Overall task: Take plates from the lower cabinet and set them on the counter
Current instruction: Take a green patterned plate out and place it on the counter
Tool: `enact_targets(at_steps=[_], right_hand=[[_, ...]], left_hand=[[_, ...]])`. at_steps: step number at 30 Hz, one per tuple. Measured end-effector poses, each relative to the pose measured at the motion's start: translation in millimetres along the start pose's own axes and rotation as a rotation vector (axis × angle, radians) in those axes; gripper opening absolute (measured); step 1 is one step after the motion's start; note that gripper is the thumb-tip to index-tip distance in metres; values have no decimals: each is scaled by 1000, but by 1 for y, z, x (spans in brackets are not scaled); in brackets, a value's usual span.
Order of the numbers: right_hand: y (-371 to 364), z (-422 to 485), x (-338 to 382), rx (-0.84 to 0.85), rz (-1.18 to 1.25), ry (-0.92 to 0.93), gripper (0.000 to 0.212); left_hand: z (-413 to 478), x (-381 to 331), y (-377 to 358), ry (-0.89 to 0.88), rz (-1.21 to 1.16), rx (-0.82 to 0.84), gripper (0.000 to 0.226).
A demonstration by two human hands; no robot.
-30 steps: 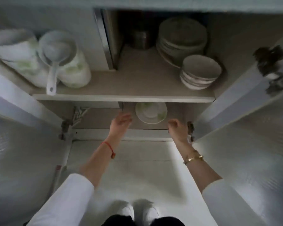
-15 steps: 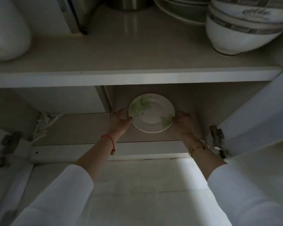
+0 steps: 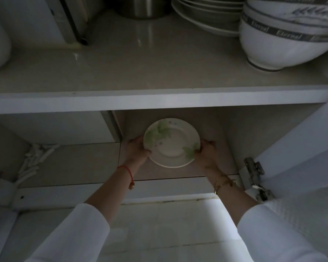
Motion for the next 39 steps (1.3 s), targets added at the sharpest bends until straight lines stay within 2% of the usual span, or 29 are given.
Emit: enact_targets(at_steps=[5,9,13,15,18,21,23,27,31,34,36,39], right_hand=[[2,-9,0,28,70,9,61],[6,-8,-6,-22,66,-42,45],[11,-11,-9,-69,202,-83,40],[11,-15,-9,-44,283,-119,35],[16,-26,-7,-19,360,-122,29],[32,-52,1,-6,378,-113,12],[46,-74,5,5,402,-110,16],[83,-134,12,77,419,-168,37],[136,-198,23,98,360,-238,28],[191,-248,40,120,321,-322,31],[223,-275,53,116,312,-345,34],[288,-316,82,88,345,-365,35]], left_hand=[[-12,8,-6,130,-233,-33,48],[-22,9,-5,186,-321,-37,47],[-33,1,1,159,-373,-40,49],[-37,-3,6,156,-397,-54,42],[-46,-9,15,172,-424,-60,46],[-65,-22,28,190,-446,-72,45],[-84,-37,39,210,-461,-90,47],[-137,-86,59,224,-433,-28,63],[-192,-142,86,311,-375,-1,64],[-229,-206,110,390,-361,19,57],[-247,-246,122,393,-372,12,50],[-268,-327,146,364,-371,33,54]])
Point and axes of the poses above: each hand's wrist, its own z-axis towards the middle knuckle, its own y-axis out of the back of the hand, x = y × z, the point moved 8 cm from there along z, towards the middle knuckle, and after that the axes turned 13 degrees about -y, right-handed, at the moved point
